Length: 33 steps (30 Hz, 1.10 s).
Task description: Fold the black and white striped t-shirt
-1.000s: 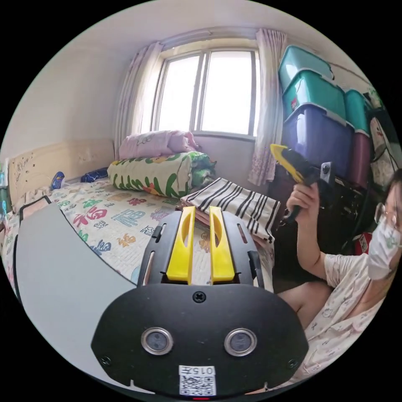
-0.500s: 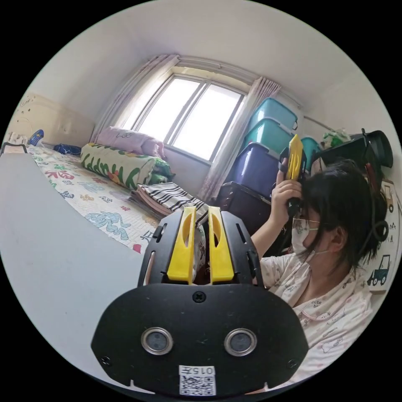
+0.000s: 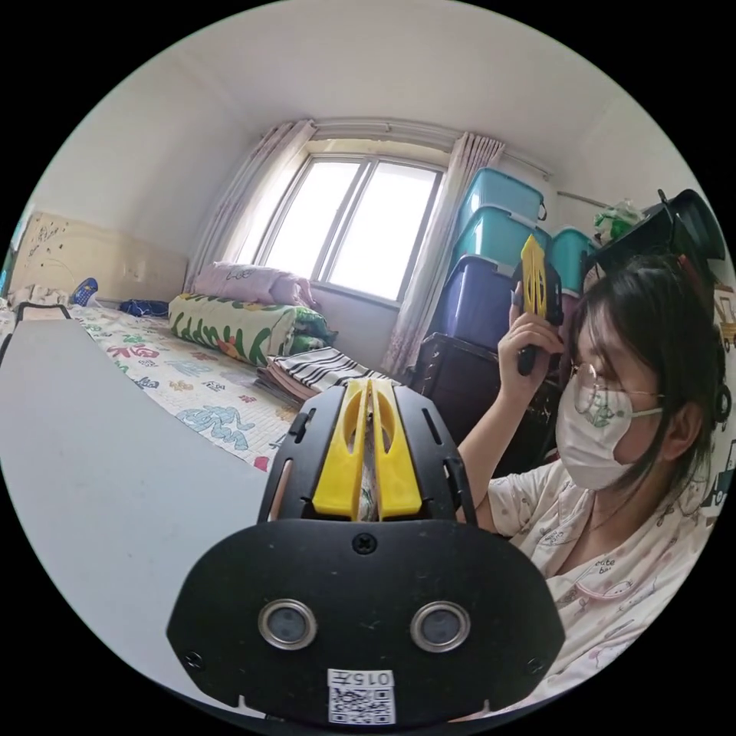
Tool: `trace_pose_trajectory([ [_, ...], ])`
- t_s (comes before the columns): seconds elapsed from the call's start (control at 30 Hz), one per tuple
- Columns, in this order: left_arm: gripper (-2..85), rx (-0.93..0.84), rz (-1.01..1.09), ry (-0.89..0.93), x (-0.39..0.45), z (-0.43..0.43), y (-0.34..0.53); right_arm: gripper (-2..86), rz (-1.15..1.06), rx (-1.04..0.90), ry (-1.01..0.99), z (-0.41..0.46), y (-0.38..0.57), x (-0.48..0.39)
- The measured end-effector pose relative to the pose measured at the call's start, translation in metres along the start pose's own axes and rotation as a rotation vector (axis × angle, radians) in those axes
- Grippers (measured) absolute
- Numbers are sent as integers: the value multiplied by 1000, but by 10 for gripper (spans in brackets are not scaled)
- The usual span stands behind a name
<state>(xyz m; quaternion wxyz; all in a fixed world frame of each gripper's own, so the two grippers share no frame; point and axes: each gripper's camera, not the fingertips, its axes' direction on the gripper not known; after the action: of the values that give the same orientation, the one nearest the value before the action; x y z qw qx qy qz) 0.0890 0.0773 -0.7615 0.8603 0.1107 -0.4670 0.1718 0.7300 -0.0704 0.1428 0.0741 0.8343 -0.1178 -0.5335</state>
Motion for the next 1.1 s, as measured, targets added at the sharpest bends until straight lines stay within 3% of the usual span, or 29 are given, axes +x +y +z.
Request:
trace_pose_trajectory([
  [0.37, -9, 75, -89, -104, 5, -38, 14, -7, -242, 271, -111, -119, 0, 7],
  [0.47, -9, 100, -97, -164, 14, -53, 18, -9, -244, 339, -60, -143, 0, 20],
  [0.53, -9, 117, -108, -209, 18, -62, 18, -9, -147, 323, 5, -137, -15, 64],
  [0.7, -9, 155, -141, -283, 22, -75, 13, -6, 30, 202, -60, -89, -30, 167],
  [0.9, -9, 167, -229, -395, 15, -79, 14, -6, -92, 91, -214, -68, -24, 181],
  [1.1, -9, 203, -352, -534, 4, -103, 15, -6, -60, 222, -338, -123, -35, 229],
])
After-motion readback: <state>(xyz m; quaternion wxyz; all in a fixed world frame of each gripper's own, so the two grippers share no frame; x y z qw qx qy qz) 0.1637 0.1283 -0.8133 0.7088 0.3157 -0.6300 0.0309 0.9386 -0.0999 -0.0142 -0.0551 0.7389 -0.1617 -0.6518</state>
